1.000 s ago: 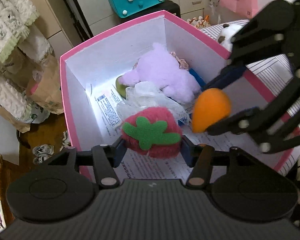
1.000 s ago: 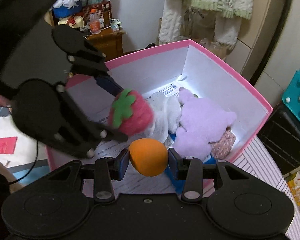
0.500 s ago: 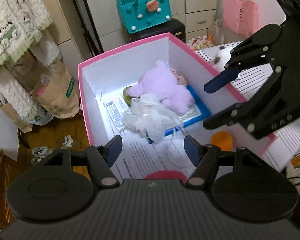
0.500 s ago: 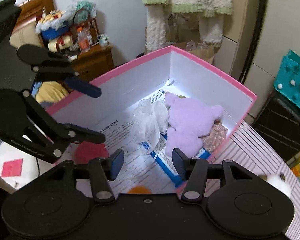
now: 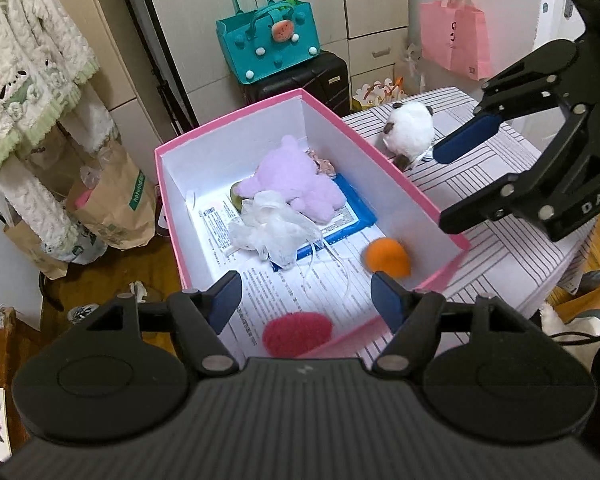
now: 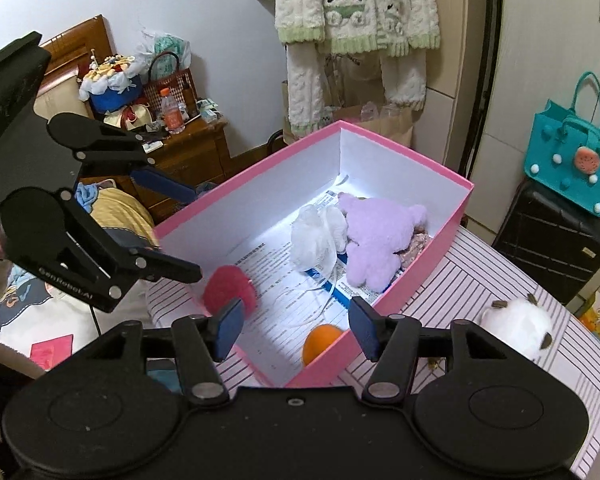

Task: Organize soft objects
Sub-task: 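Withdraw both grippers from the box toward the white-brown plush toy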

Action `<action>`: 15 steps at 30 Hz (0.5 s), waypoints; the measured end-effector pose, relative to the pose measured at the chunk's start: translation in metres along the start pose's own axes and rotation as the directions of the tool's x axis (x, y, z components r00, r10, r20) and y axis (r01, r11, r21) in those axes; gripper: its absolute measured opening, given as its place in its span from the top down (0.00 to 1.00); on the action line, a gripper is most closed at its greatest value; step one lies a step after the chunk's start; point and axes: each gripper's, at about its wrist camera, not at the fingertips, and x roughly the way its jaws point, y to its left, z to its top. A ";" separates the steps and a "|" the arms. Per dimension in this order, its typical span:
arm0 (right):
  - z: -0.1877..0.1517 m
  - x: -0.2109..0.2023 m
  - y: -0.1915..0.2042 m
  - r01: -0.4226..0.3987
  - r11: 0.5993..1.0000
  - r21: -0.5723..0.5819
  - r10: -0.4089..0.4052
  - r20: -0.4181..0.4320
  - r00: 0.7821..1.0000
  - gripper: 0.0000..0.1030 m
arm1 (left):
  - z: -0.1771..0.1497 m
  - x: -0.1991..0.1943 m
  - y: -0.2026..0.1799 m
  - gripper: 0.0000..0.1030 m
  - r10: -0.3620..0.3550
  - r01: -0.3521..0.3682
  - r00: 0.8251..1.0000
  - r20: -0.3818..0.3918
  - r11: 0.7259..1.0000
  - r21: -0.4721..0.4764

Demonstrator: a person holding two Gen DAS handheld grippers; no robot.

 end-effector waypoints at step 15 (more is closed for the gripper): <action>-0.029 -0.062 0.023 0.032 0.999 -0.028 -0.031 0.063 0.998 0.30 | -0.008 -0.040 -0.029 0.28 -0.013 0.013 1.000 0.004 1.000 0.010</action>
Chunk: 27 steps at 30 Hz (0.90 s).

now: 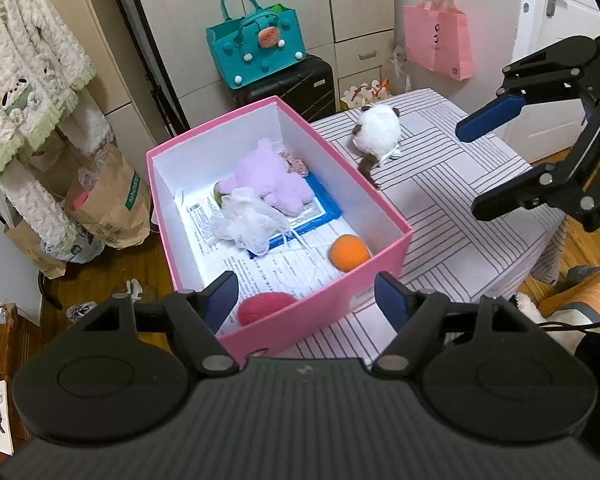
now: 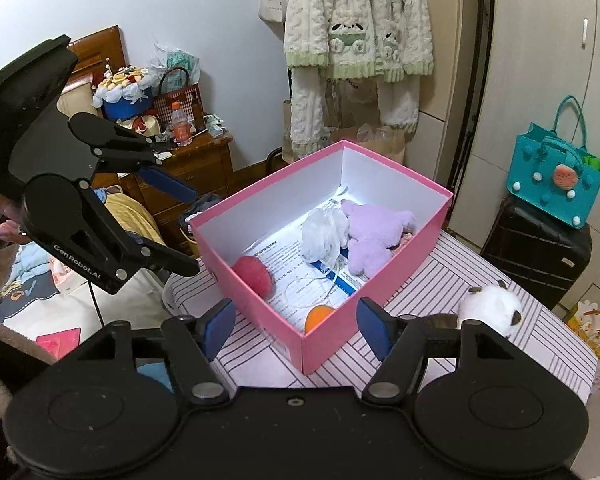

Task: Organize soft objects
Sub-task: 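Withdraw both grippers from the box toward the white-brown plush toy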

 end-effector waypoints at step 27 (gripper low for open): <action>-0.080 -0.019 -0.062 0.139 0.989 0.039 -0.139 -0.008 0.990 0.15 | 0.044 0.050 -0.072 0.07 -0.128 0.129 0.992 -0.015 0.991 0.039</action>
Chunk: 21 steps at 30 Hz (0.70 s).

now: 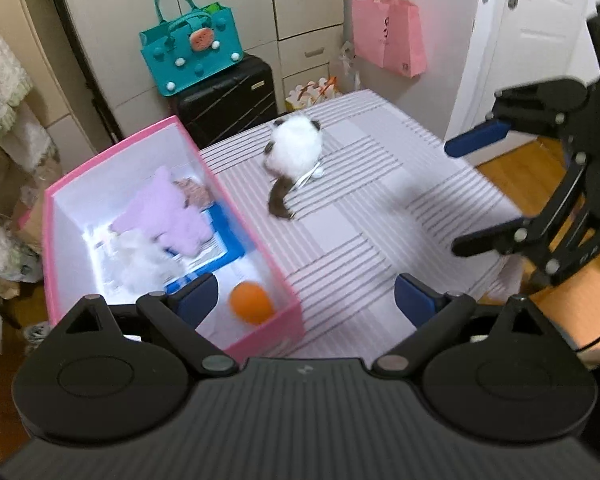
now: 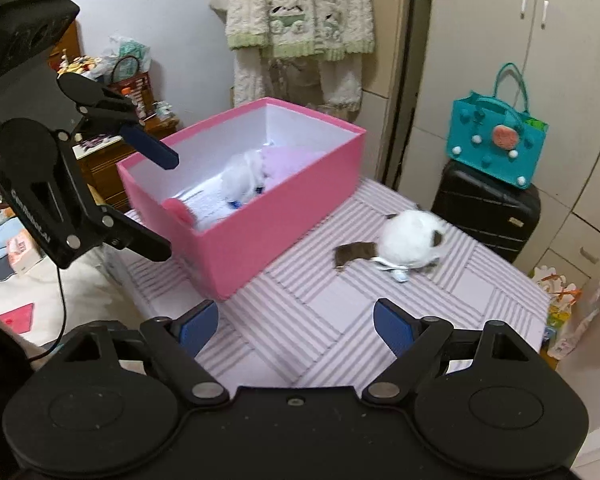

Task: Organize soft objects
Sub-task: 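Withdraw both grippers from the box toward the white-brown plush toy, then grasp the white-brown plush toy with the left gripper while the right gripper also grips it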

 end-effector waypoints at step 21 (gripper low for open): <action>-0.036 0.084 -0.094 0.041 0.999 0.025 -0.046 0.282 0.958 0.15 | 0.064 0.095 -0.032 0.09 -0.054 0.092 0.982 0.179 0.973 -0.212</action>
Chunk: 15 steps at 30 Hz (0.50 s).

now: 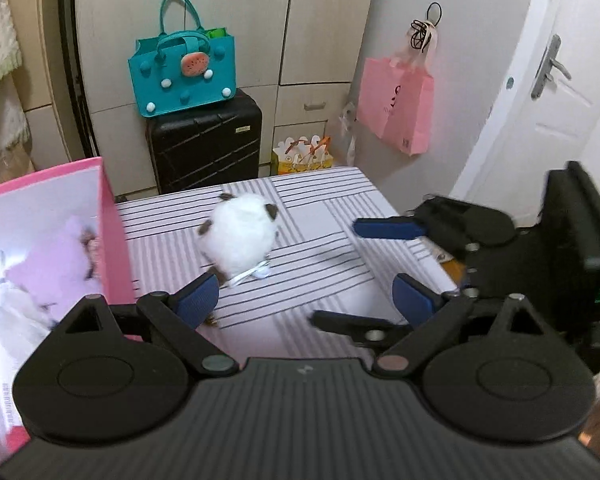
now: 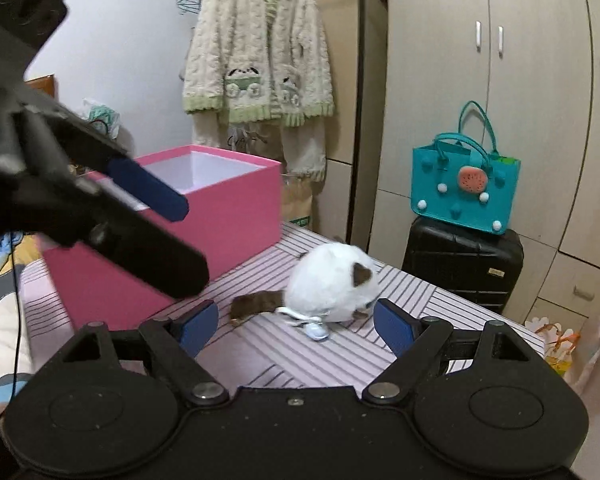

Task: Organize soft objects
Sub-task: 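Grasp the white-brown plush toy with the left gripper while the right gripper also grips it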

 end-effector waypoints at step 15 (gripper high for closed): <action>-0.002 0.086 -0.050 -0.078 0.992 0.102 0.085 -0.061 0.995 0.15 | 0.026 0.098 0.026 0.21 0.239 -0.230 0.971 0.011 0.947 -0.226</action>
